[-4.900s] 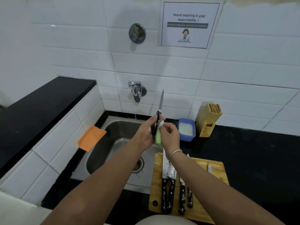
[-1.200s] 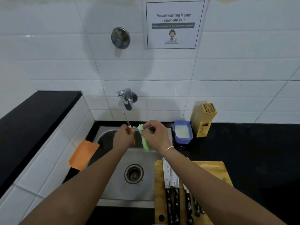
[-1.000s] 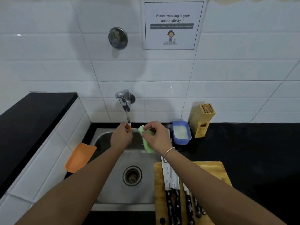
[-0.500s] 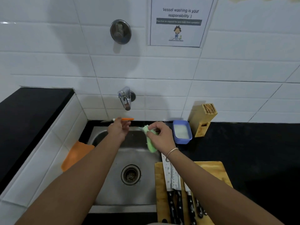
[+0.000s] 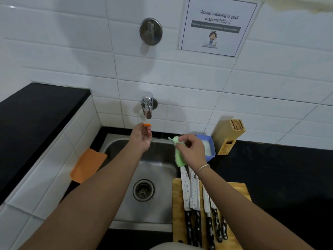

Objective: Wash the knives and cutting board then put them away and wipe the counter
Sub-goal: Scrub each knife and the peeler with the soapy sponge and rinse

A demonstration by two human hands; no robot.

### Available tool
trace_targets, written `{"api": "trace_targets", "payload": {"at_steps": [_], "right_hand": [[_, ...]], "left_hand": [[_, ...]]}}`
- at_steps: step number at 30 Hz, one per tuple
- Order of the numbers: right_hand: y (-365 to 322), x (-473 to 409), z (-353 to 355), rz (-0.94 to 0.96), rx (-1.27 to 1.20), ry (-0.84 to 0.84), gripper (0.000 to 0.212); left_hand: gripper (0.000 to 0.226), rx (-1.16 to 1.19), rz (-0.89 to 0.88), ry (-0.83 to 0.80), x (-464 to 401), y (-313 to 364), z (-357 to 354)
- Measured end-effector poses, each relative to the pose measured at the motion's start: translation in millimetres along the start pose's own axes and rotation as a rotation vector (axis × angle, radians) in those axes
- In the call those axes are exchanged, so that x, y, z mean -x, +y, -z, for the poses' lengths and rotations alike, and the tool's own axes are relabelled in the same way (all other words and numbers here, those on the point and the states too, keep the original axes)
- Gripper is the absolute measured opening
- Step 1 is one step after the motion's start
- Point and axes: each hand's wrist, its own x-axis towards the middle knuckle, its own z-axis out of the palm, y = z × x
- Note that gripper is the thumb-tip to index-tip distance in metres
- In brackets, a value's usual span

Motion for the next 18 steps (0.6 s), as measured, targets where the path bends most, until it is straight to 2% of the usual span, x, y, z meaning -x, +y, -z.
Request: {"api": "trace_targets", "payload": {"at_steps": [2, 6, 8, 13, 15, 18], "right_hand": [[2.0, 3.5, 0.4, -0.013, -0.002, -0.002, 0.019], [8.5, 10.8, 5.8, -0.036, -0.004, -0.002, 0.017], [12.3, 13.9, 10.4, -0.069, -0.009, 0.000, 0.017], [14.9, 14.0, 17.6, -0.113, -0.029, 0.009, 0.013], [13.4, 12.5, 16.6, -0.097, -0.030, 0.023, 0.013], [8.4, 14.1, 11.0, -0.045, -0.010, 0.040, 0.014]], "left_hand": [[0.019, -0.043, 0.022, -0.063, 7.8, 0.1, 0.9], [0.013, -0.145, 0.101, -0.289, 24.8, 0.7, 10.6], [0.018, -0.197, 0.129, -0.377, 33.3, -0.3, 19.1], [0.028, -0.359, 0.227, -0.480, 58.2, -4.4, 32.5], [0.029, -0.504, 0.253, -0.493, 64.8, -7.4, 36.2], [0.032, -0.852, 0.272, -0.470, 71.1, -11.4, 41.3]]}}
